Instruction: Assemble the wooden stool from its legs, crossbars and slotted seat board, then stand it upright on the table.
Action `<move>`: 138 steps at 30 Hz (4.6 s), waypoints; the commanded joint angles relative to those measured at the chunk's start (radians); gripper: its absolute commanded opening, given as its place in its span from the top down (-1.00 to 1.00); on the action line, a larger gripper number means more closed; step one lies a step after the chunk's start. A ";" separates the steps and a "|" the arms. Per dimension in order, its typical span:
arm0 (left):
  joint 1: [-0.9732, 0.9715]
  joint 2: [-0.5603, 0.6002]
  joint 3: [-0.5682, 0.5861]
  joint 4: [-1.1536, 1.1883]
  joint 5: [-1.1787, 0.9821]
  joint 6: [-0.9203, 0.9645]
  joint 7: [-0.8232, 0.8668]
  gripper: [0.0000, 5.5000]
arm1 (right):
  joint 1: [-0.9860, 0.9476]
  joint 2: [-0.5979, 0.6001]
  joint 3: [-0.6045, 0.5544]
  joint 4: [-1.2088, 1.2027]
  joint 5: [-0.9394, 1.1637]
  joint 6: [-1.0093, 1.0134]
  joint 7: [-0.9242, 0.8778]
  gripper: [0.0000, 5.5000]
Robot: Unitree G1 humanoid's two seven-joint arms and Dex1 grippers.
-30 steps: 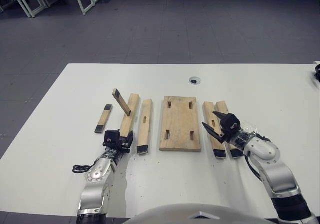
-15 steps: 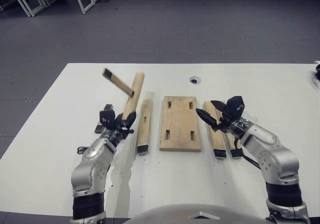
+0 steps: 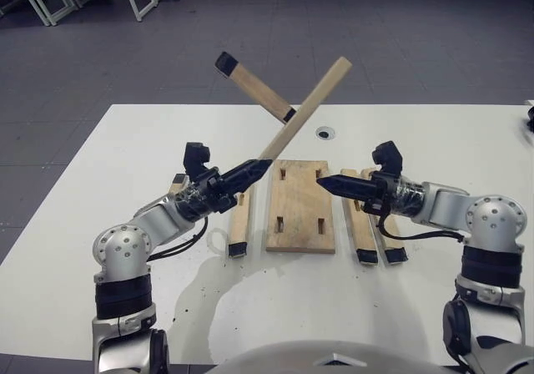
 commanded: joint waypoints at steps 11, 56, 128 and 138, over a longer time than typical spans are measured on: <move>-0.006 0.022 -0.069 -0.038 -0.035 0.034 -0.064 0.26 | -0.114 0.102 0.037 0.015 0.016 -0.129 -0.018 -0.55; 0.166 0.088 -0.562 -0.310 0.937 -0.054 0.520 -0.01 | 0.030 -0.165 0.057 -0.059 -0.249 -0.364 0.065 0.26; 0.095 0.238 -0.554 0.071 1.323 -0.695 0.036 -0.01 | -0.269 -0.228 0.369 0.509 -0.878 -0.598 0.525 -0.23; 0.102 0.231 -0.548 0.073 1.330 -0.686 0.032 -0.01 | -0.396 -0.303 0.138 0.262 -0.789 -0.526 0.357 -0.23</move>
